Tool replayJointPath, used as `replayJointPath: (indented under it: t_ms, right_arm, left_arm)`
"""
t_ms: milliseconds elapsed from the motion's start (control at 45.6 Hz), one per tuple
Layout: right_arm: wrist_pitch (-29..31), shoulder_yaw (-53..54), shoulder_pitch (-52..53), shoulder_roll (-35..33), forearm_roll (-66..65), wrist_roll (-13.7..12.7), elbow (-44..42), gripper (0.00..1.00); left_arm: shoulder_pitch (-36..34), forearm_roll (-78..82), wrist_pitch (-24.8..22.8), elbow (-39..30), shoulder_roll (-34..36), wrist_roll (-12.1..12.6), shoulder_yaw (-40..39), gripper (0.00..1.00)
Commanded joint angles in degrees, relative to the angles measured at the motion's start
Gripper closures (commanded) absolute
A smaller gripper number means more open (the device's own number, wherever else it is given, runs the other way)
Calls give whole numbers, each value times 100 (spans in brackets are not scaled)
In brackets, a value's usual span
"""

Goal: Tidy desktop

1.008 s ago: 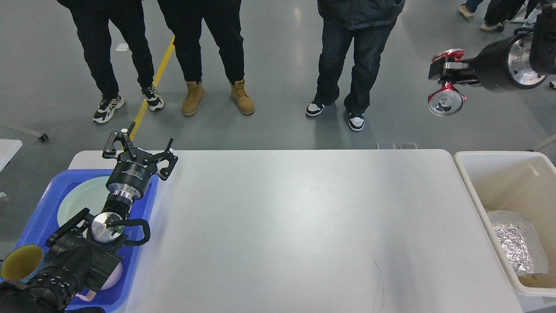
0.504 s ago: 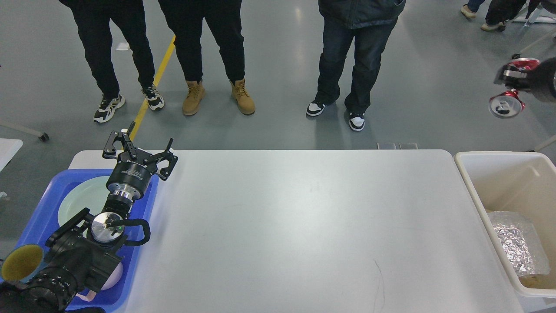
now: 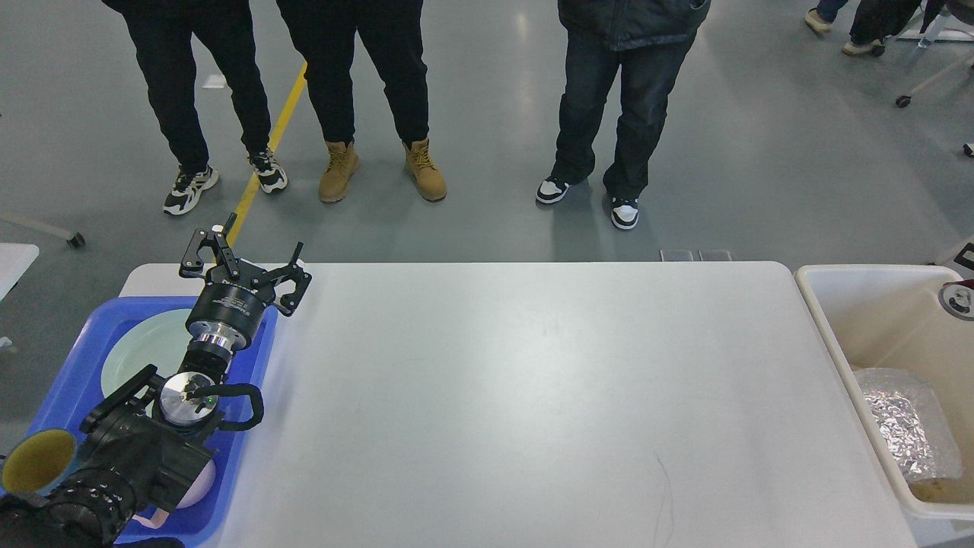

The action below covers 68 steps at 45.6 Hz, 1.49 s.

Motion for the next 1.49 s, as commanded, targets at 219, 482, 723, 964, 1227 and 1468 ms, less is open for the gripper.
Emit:
replayJointPath:
  t_ms: [219,482,723,964,1227,1468]
  right_arm:
    - [-48,505,-1262,555,11,-1,-1088,28]
    - [-180,540,-1270,555,11,-1,-1080,0]
    - [-189,1154,-1183,581,20,-1,-1088,0]
    - [-250,4281,-726,967,11,52,-1080,0]
    - [-250,8272,-576,1820,11,95,-966,0]
    - [-216,9855,-813,2364,11,2044,-280,0]
  left_arm:
    - [0,0,0,-2,0,0,0,4]
    - [0,0,0,-2,0,0,0,4]
    - [0,0,0,-2,0,0,0,4]
    - [0,0,0,-2,0,0,0,4]
    - [0,0,0,-2,0,0,0,4]
    - [0,0,0,-2,0,0,0,4]
